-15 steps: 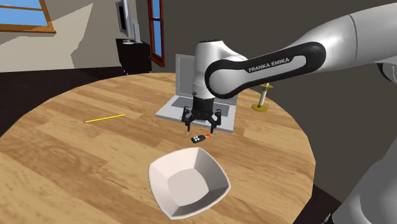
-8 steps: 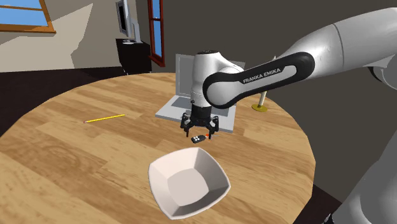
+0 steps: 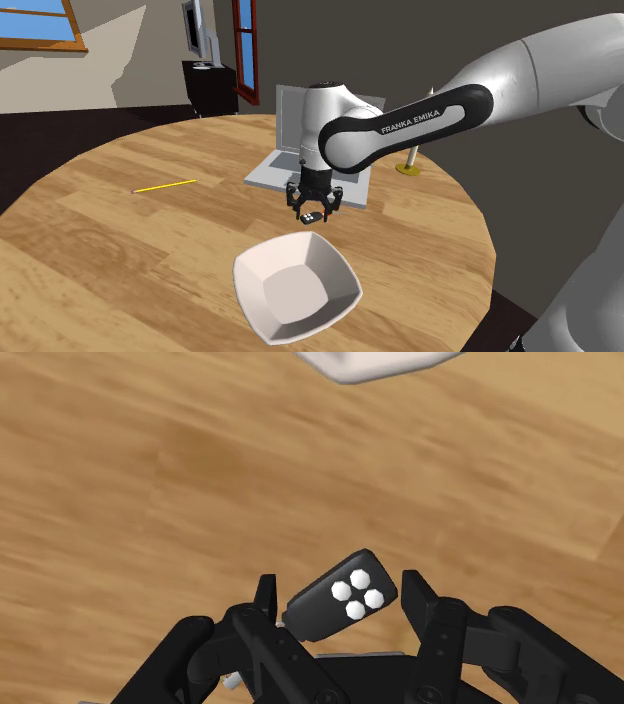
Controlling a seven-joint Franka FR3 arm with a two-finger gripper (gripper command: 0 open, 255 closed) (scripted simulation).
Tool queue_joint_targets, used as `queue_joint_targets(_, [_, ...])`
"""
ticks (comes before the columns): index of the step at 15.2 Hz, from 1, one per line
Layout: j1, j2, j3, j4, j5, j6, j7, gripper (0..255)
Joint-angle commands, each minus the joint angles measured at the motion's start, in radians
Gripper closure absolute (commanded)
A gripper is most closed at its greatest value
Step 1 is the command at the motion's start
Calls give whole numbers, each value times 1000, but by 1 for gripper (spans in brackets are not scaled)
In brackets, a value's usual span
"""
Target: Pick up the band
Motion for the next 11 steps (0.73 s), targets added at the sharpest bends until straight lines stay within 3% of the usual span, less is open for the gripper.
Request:
queue_joint_targets(1, [0, 0, 0, 0, 0, 0, 0, 255])
queue_joint_targets(11, [-3, -35, 1, 69, 19, -100, -14, 255])
